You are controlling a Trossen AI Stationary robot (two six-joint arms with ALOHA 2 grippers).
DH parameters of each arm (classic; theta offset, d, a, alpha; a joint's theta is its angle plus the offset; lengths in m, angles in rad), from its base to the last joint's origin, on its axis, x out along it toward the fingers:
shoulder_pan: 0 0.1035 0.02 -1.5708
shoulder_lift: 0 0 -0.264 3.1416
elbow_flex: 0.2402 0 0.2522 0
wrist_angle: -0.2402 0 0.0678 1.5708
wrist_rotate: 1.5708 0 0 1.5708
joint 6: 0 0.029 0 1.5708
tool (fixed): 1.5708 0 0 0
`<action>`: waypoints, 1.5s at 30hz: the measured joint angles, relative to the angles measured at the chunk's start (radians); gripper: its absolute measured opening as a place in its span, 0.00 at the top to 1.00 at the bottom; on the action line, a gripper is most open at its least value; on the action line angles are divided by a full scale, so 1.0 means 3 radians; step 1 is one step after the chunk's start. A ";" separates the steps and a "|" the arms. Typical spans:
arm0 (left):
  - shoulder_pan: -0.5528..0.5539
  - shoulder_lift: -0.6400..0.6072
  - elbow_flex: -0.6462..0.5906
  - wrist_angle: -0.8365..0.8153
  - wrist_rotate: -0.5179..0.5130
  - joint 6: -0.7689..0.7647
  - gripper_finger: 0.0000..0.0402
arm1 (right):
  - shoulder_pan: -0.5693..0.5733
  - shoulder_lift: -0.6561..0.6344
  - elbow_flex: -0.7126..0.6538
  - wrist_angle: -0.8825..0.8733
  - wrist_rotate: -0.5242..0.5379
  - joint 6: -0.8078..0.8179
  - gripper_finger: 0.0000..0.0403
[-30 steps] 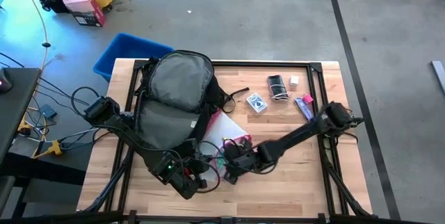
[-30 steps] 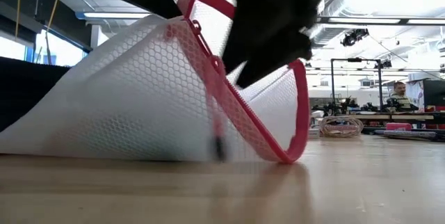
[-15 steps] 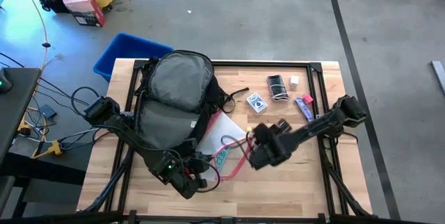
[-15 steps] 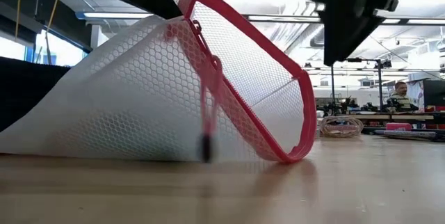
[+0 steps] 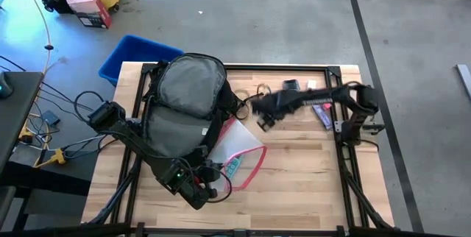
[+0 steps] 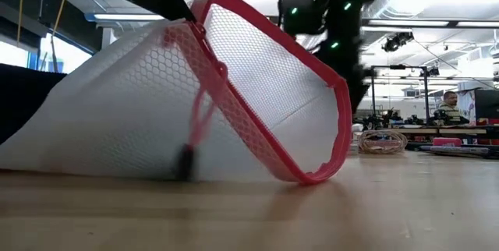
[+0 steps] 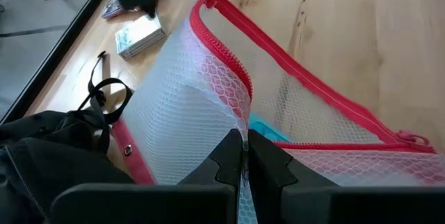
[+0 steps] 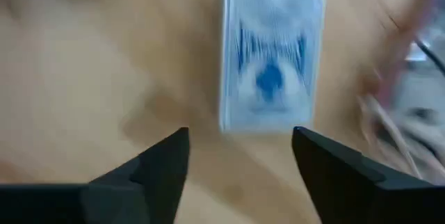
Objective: Unpack backpack
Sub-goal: Put the white game card into the pink zip bag
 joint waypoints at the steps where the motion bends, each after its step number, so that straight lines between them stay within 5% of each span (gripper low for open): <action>1: 0.0000 0.0000 0.0000 0.0005 0.0000 0.0000 1.00 | -0.0123 0.0000 -0.0009 0.0084 -0.0159 -0.0072 0.34; 5: 0.0006 0.0000 0.0000 0.0011 0.0000 0.0002 1.00 | -0.0516 0.0005 -0.0058 0.0376 -0.0531 -0.0210 0.23; 13: 0.0065 0.0000 0.0000 0.0018 0.0056 0.0028 1.00 | -0.0666 0.0045 -0.0061 0.0436 -0.0078 -0.0443 0.16; 24: 0.0064 -0.0001 0.0000 0.0018 0.0098 0.0001 1.00 | -0.0592 0.0491 -0.0037 0.0491 -0.0231 -0.0427 0.16; 33: 0.0062 -0.0001 0.0000 0.0017 0.0124 -0.0016 1.00 | -0.0592 0.0530 -0.0041 0.0632 -0.0361 -0.0407 0.29; 45: 0.0062 -0.0001 0.0000 0.0018 0.0135 -0.0029 1.00 | -0.0580 0.0537 -0.0051 0.0625 -0.0941 -0.0711 0.29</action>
